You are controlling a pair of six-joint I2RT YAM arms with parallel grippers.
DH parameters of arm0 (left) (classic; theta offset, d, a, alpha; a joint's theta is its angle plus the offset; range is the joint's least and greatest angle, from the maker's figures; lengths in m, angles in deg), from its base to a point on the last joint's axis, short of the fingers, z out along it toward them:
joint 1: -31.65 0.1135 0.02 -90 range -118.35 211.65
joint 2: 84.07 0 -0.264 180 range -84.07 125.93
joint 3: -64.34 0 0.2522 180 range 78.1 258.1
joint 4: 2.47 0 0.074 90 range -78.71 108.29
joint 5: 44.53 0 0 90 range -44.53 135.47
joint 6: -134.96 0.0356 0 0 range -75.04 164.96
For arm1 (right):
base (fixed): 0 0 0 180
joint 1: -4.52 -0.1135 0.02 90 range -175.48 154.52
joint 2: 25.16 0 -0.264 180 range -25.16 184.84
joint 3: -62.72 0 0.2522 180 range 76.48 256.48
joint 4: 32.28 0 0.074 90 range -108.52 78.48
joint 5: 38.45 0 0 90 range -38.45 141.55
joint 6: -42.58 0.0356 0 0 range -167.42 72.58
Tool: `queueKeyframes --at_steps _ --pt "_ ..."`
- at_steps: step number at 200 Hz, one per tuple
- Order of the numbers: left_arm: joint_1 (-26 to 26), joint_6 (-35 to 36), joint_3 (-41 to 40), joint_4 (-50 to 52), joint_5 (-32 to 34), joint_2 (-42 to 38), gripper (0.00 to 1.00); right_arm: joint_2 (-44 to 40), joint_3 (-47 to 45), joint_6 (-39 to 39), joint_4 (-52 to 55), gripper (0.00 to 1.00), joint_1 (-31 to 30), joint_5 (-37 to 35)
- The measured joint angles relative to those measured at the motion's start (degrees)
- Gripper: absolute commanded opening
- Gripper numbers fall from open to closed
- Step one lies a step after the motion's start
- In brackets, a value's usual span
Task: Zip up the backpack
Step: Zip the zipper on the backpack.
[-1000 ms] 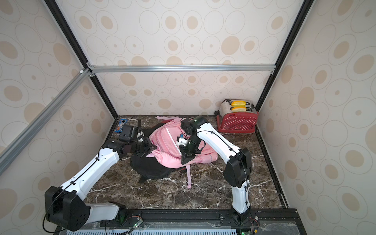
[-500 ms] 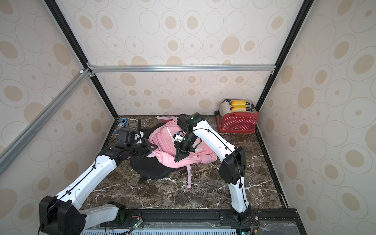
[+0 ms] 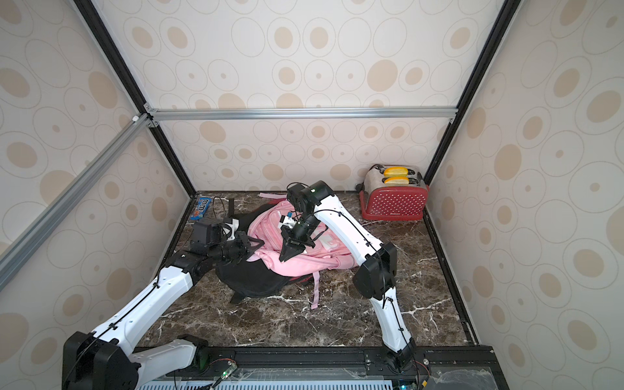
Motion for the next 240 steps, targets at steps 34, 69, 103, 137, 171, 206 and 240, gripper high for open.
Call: queueKeyframes --at_steps 34,69,103,137,171,206,240 --pt "-0.1 -2.0 -1.7 -2.9 -0.8 -0.9 0.0 0.2 0.2 1.4 -0.1 0.0 0.0 1.2" --pt "-0.2 -0.5 -0.8 1.1 -0.5 -1.5 0.4 0.9 1.3 1.8 0.0 0.0 -0.1 2.2" --pt "-0.5 6.5 8.2 15.1 2.1 -1.4 0.55 -0.1 0.0 -0.2 0.0 0.0 -0.9 1.6" --pt "1.1 11.5 14.6 25.9 4.4 -1.0 0.58 -3.9 -5.2 -2.3 0.1 0.0 -1.0 -1.7" --pt "3.0 16.1 19.7 33.7 7.2 3.7 0.59 -5.4 -5.9 -4.4 0.1 0.0 -1.0 -4.5" --pt "3.3 19.6 23.6 36.9 7.9 9.9 0.59 -7.0 -8.5 -6.5 0.1 0.0 -1.5 -7.2" --pt "3.3 21.6 29.8 39.5 7.8 13.7 0.6 -7.6 -12.0 -8.2 0.1 0.0 -2.3 -9.0"
